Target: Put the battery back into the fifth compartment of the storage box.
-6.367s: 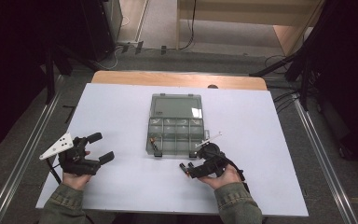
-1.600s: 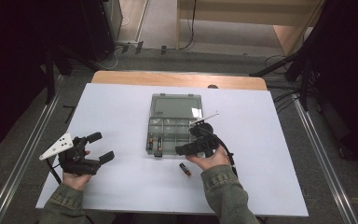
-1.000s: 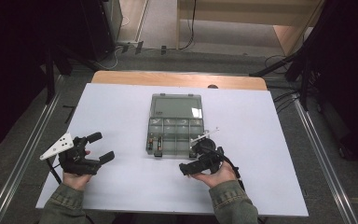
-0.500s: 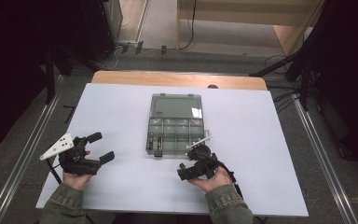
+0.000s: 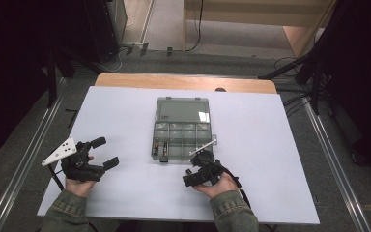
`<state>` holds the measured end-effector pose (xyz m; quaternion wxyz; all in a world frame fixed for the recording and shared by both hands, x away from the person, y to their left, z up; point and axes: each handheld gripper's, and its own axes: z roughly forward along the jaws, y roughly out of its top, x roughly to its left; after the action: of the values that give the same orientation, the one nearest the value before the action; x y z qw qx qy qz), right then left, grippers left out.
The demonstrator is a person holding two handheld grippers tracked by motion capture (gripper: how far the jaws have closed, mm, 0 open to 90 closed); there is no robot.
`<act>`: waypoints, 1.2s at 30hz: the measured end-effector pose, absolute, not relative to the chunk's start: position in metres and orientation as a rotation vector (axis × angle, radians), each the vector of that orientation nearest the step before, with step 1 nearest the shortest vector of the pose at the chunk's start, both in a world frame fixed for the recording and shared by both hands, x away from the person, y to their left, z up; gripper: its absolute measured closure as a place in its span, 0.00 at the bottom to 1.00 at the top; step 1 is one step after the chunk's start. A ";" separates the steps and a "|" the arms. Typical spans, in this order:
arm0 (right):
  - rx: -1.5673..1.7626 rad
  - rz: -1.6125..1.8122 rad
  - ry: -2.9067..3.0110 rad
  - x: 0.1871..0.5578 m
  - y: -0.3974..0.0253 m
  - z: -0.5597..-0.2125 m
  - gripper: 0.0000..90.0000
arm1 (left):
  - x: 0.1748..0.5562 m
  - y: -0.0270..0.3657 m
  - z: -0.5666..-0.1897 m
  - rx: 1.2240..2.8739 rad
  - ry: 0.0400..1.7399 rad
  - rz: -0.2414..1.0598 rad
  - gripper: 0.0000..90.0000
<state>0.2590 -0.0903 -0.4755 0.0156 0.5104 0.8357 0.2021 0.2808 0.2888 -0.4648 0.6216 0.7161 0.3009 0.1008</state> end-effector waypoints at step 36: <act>1.650 0.583 2.612 0.261 -0.087 -0.478 0.87 | 0.281 0.289 -0.465 1.650 0.689 0.228 0.00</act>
<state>0.2608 -0.0871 -0.4782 -0.0011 0.5247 0.8308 0.1855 0.2810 0.2888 -0.4649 0.6207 0.7176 0.2999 0.0990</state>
